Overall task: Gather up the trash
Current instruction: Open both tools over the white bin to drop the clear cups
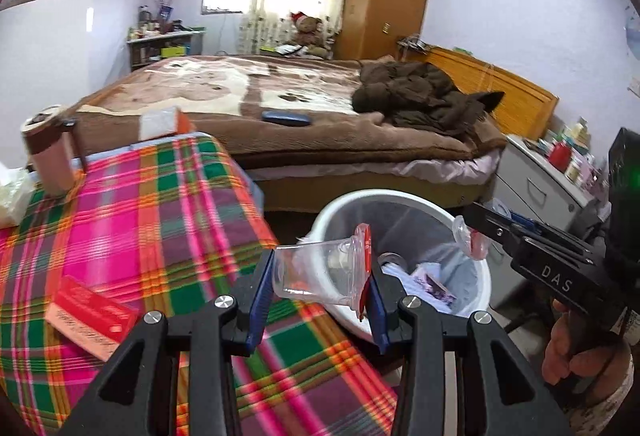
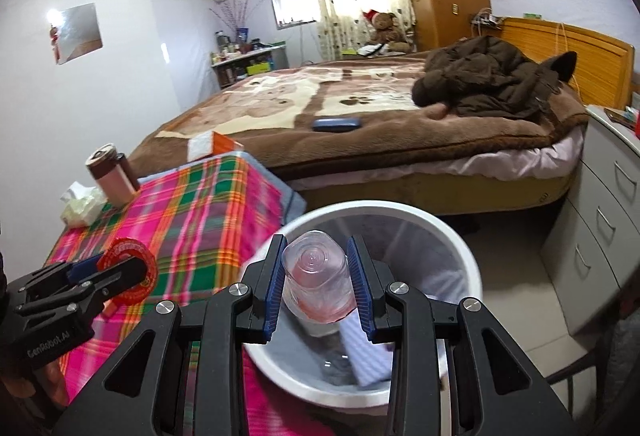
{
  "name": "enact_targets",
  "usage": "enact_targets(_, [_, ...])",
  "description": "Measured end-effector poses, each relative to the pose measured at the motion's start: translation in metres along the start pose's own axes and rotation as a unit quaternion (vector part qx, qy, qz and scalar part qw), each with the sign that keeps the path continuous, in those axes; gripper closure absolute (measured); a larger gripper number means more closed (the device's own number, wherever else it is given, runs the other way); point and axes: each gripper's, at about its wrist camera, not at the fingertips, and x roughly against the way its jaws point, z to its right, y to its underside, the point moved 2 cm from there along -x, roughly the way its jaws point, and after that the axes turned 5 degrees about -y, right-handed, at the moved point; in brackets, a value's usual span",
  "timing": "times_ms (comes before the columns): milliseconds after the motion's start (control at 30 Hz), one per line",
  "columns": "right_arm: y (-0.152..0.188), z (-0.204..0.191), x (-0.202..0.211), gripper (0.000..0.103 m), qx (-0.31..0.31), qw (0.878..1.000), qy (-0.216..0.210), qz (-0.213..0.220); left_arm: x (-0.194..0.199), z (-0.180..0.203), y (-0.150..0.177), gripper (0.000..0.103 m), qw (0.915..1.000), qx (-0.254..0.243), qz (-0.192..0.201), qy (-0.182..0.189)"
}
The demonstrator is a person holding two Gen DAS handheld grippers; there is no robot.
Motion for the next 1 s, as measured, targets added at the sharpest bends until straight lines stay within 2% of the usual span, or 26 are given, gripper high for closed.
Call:
enact_targets(267, [0.008,0.025,-0.010,0.070,-0.013,1.000,0.016,-0.021,-0.029,0.035,0.006,0.060,0.9991,-0.021,-0.031,0.021])
enact_targets(700, [0.016,0.046,-0.026,0.070,-0.014,0.998,0.031,-0.056,-0.060,0.058,0.011,0.059,0.9969,-0.039,-0.063,0.027])
enact_targets(733, [0.015,0.047,-0.027,0.070,-0.013,0.998,0.031,-0.058,-0.061,0.059,0.010,0.058,0.9970,-0.038,-0.063,0.024])
enact_targets(767, [0.016,0.047,-0.027,0.070,-0.012,0.998,0.032,-0.060,-0.062,0.058,0.010,0.048,0.9971,-0.037,-0.062,0.022])
enact_targets(800, [0.016,0.048,-0.028,0.070,-0.011,0.998,0.033,-0.061,-0.062,0.058,0.009,0.033,0.9973,-0.035,-0.061,0.021])
enact_targets(900, [0.017,0.047,-0.028,0.069,-0.009,0.997,0.038,-0.064,-0.061,0.057,0.010,0.030,0.9974,-0.032,-0.061,0.024])
enact_targets(1000, [0.017,0.047,-0.025,0.056,-0.008,0.997,0.038,-0.061,-0.059,0.054,0.011,0.030,0.9976,-0.032,-0.060,0.011])
